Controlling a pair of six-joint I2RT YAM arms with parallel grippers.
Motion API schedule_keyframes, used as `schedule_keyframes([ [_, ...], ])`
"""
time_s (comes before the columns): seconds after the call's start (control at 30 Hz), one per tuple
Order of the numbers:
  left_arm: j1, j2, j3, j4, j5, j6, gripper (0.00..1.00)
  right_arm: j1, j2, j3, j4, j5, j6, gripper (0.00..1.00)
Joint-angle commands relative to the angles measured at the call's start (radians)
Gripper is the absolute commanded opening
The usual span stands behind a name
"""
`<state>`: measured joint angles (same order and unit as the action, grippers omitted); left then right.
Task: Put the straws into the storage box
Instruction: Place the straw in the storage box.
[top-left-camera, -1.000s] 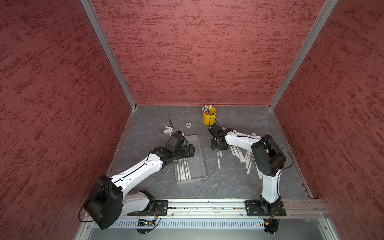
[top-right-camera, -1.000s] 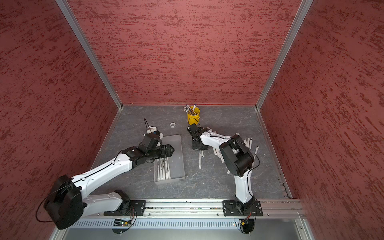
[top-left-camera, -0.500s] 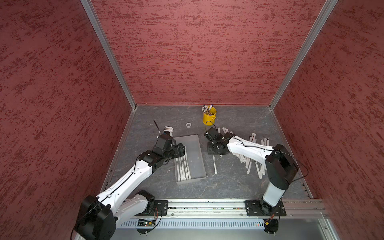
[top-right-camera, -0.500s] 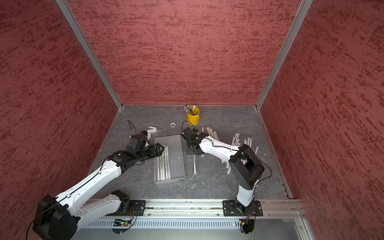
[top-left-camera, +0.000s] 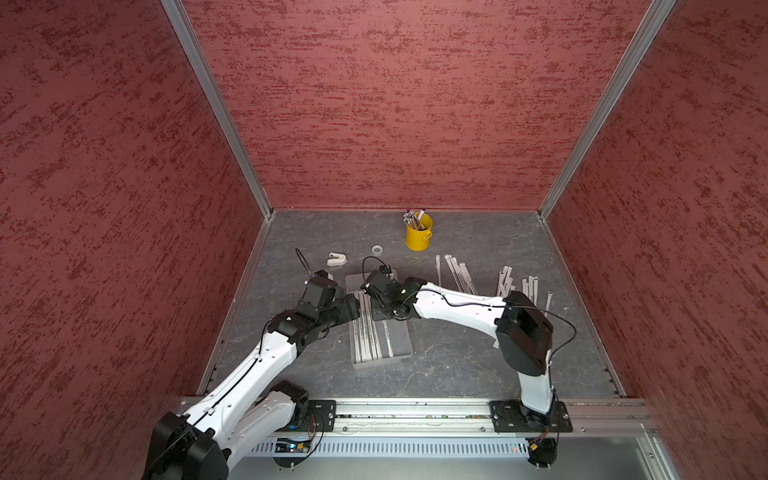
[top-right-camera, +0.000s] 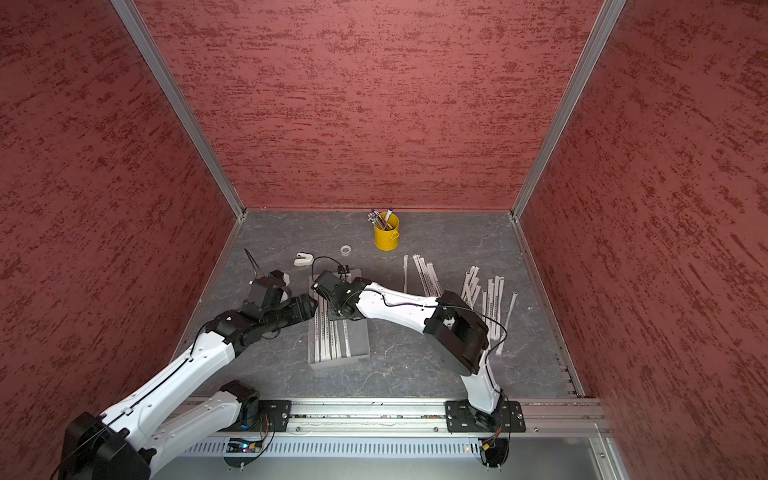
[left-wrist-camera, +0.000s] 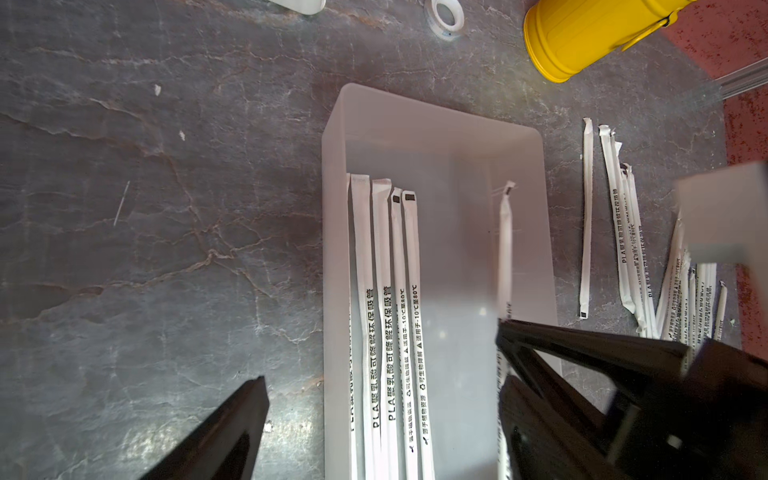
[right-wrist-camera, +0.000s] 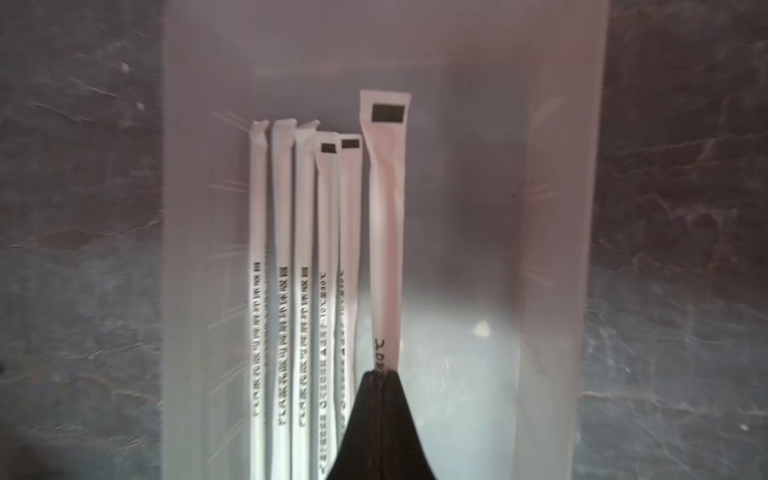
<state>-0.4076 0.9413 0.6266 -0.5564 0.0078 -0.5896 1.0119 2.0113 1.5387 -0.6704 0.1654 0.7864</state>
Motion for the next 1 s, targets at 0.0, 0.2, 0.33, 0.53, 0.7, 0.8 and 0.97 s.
schedule_keyframes([
  [0.0,0.009,-0.007,-0.014,0.011,-0.004,-0.009,0.89,0.001,0.048,0.027,0.017,-0.003,0.018,0.05],
  [0.2,0.008,0.006,-0.025,0.042,0.011,-0.016,0.89,0.007,0.105,0.054,0.015,-0.019,0.035,0.05],
  [0.33,0.009,0.022,-0.026,0.055,0.02,-0.015,0.89,0.007,0.137,0.069,0.017,-0.036,0.05,0.05],
  [0.53,0.009,0.018,-0.03,0.056,0.021,-0.013,0.89,0.005,0.159,0.081,0.022,-0.049,0.062,0.06],
  [0.7,0.009,0.013,-0.031,0.056,0.021,-0.014,0.89,0.004,0.162,0.08,0.026,-0.057,0.076,0.07],
  [0.8,0.008,0.01,-0.026,0.052,0.018,-0.013,0.89,0.002,0.151,0.071,0.03,-0.055,0.08,0.09],
  [0.97,0.009,0.004,-0.012,0.04,0.015,-0.009,0.89,0.002,0.107,0.064,0.034,-0.074,0.079,0.14],
])
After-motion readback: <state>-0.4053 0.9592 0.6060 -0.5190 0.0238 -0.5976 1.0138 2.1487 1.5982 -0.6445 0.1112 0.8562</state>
